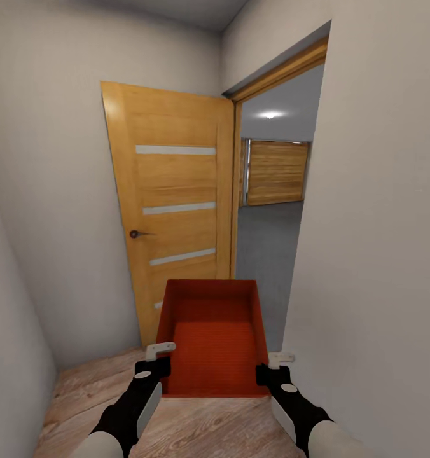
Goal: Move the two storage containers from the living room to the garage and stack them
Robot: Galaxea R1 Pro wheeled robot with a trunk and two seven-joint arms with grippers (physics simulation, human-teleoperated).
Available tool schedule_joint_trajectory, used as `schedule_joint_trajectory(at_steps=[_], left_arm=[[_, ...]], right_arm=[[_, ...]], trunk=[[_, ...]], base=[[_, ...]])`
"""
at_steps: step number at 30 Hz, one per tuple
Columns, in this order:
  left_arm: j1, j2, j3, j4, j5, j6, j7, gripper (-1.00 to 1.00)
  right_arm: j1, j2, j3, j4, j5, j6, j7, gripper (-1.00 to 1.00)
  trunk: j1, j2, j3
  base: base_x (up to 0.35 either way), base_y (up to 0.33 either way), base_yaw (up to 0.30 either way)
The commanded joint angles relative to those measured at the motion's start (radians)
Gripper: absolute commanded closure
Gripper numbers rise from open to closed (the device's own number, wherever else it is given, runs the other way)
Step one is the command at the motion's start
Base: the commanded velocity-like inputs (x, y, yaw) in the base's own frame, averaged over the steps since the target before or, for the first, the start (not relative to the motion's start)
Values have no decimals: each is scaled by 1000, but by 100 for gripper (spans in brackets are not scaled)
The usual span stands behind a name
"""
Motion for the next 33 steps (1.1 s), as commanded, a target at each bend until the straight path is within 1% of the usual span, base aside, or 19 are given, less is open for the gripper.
schedule_joint_trajectory(at_steps=[1, 11, 15, 33], left_arm=[[0, 19, 23, 0, 13, 6, 11, 100], [0, 19, 22, -1, 13, 6, 12, 100], [0, 19, 23, -3, 13, 6, 12, 100], [0, 19, 23, -4, 14, 6, 12, 100]], right_arm=[[-1, -7, -4, -4, 1, -5, -6, 100], [-1, -8, -4, -4, 1, -6, -6, 100], [-1, -8, -4, -4, 1, -6, -6, 100], [-1, -8, -4, -4, 1, -6, -6, 100]], trunk=[[1, -1, 0], [1, -1, 0], [1, -1, 0], [1, -1, 0]], base=[[318, 82, 0], [316, 83, 0], [223, 31, 0], [18, 1, 0]])
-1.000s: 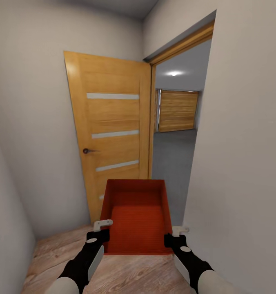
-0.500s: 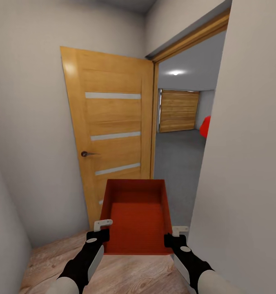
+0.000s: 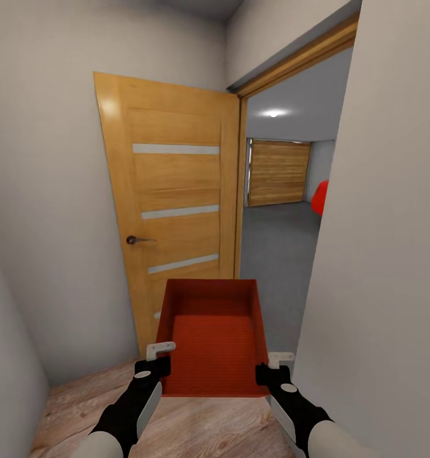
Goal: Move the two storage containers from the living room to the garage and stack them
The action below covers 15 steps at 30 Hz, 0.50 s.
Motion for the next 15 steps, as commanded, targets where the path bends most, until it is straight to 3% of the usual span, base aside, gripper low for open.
schedule_joint_trajectory(at_steps=[1, 6, 15], left_arm=[[0, 17, 28, 0, 11, 6, 12, 100], [0, 17, 28, 1, 11, 6, 12, 100], [0, 17, 28, 1, 11, 6, 12, 100]], right_arm=[[-1, -9, -1, -3, -1, -4, -6, 100], [-1, -9, 0, -3, -1, -4, -6, 100], [-1, -9, 1, -3, -1, -4, -6, 100]], trunk=[[0, -1, 0], [0, -1, 0], [0, -1, 0]], base=[[0, 0, 0], [90, 0, 0], [296, 0, 0]])
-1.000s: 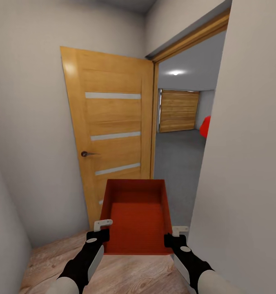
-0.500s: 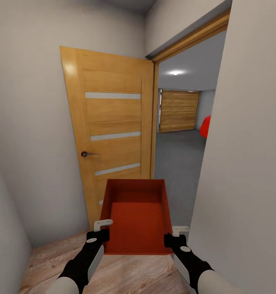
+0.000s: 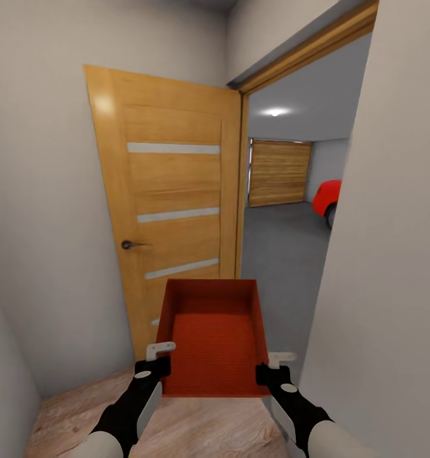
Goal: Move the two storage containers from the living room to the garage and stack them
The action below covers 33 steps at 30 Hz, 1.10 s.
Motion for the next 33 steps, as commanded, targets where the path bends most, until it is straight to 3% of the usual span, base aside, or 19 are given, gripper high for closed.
schedule_joint_trajectory(at_steps=[1, 4, 5, 12, 32, 33], left_arm=[[0, 18, 26, 0, 12, 6, 12, 100], [0, 18, 26, 0, 12, 6, 12, 100], [0, 6, -5, 1, 14, 2, 12, 100], [0, 16, -5, 7, 13, 2, 5, 100], [0, 18, -5, 8, 9, 2, -3, 100], [0, 18, -5, 8, 9, 2, 9, 100]], right_arm=[[-1, -8, -1, -4, 0, -4, -6, 100], [-1, -8, -1, -4, 0, -4, -6, 100], [-1, -1, 3, -5, -4, -9, -11, 100], [-1, 1, 38, -4, -32, -9, -18, 100], [-1, -1, 85, 0, -84, -8, -24, 100], [-1, 0, 2, -5, -9, -7, -15, 100]], trunk=[[1, -1, 0], [1, -1, 0], [1, -1, 0], [1, -1, 0], [1, -1, 0], [1, -1, 0]], base=[[320, 0, 0], [318, 0, 0], [0, 0, 0], [0, 0, 0], [1, 0, 0], [58, 0, 0]])
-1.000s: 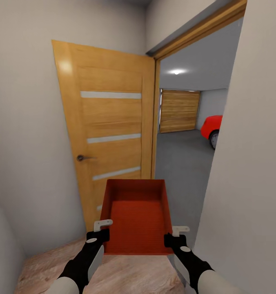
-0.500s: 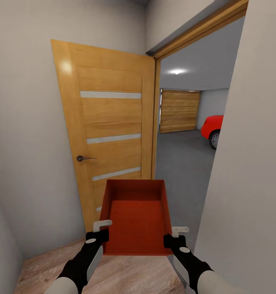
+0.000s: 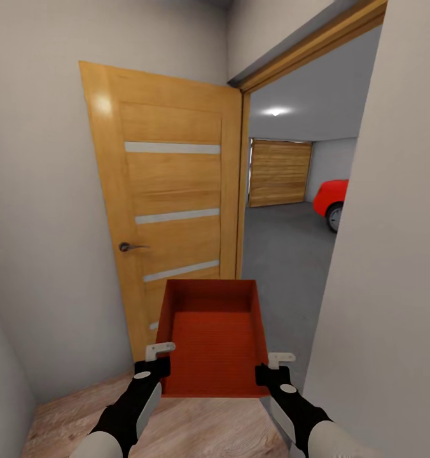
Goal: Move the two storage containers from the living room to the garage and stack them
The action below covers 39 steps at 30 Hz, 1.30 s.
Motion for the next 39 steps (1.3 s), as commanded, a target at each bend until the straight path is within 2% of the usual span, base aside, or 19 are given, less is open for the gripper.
schedule_joint_trajectory(at_steps=[1, 16, 39], left_arm=[[1, 15, -4, 1, 10, 7, 13, 100], [1, 15, -3, 0, 9, 7, 13, 100], [1, 15, -5, -2, 9, 7, 14, 100]], right_arm=[[-1, -1, -15, -7, 2, -5, -4, 100], [-1, -2, -17, -7, 2, -6, -4, 100], [-1, 1, -17, -7, 2, -1, -4, 100]], trunk=[[0, -1, 0], [0, -1, 0], [0, -1, 2]], base=[[80, 0, 0], [116, 5, 0], [154, 130, -19]])
